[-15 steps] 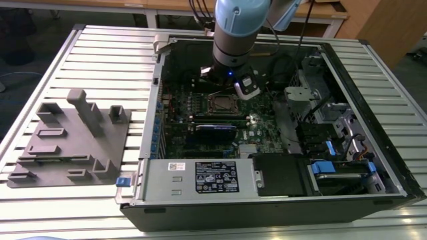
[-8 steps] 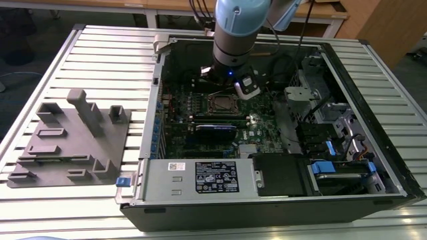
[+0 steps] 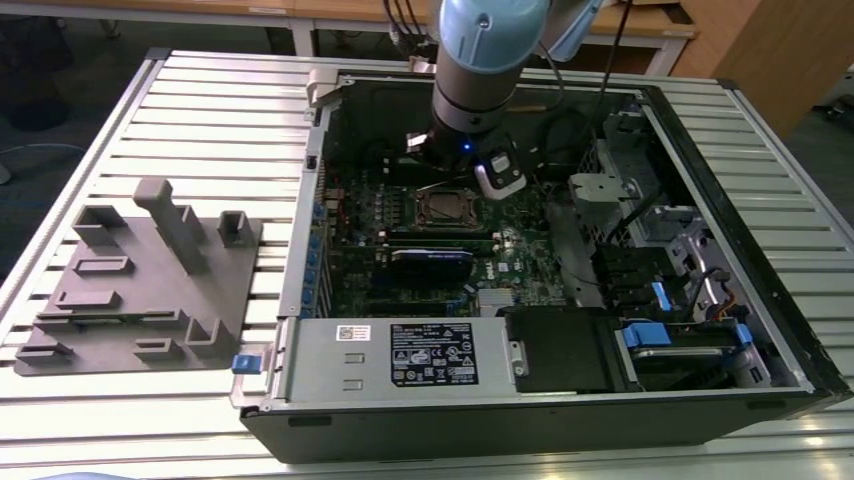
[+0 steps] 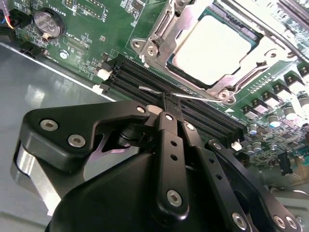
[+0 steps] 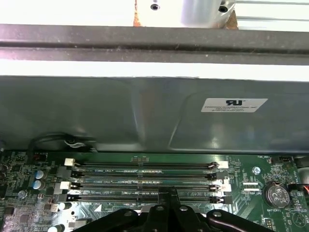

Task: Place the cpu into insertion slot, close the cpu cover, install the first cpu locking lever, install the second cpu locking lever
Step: 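Install the first cpu locking lever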

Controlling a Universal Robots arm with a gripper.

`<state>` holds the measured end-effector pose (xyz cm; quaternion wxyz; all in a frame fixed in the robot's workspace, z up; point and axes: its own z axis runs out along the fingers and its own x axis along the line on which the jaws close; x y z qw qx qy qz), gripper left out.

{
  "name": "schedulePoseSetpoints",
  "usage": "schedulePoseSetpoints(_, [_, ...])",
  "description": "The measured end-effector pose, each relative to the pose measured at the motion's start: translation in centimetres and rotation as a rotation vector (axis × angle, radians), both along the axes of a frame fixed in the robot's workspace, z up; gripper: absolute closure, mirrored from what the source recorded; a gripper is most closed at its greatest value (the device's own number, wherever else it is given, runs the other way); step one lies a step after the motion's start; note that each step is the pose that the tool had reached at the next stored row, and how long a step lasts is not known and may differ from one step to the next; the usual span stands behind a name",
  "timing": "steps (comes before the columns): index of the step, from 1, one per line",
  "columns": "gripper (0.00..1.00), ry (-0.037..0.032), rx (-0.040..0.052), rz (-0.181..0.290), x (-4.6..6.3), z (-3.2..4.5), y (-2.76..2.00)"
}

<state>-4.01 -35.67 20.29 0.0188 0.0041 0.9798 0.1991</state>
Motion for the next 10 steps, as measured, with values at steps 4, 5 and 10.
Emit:
schedulePoseSetpoints(4, [0.89,-0.0002,0.0001,0.0,0.02,-0.2,0.0])
schedulePoseSetpoints(5, [0.89,-0.0003,0.0001,0.0,0.02,-0.27,0.0])
schedulePoseSetpoints(10, [0.89,-0.0001,0.0012,0.0,0.02,-0.55,-0.01])
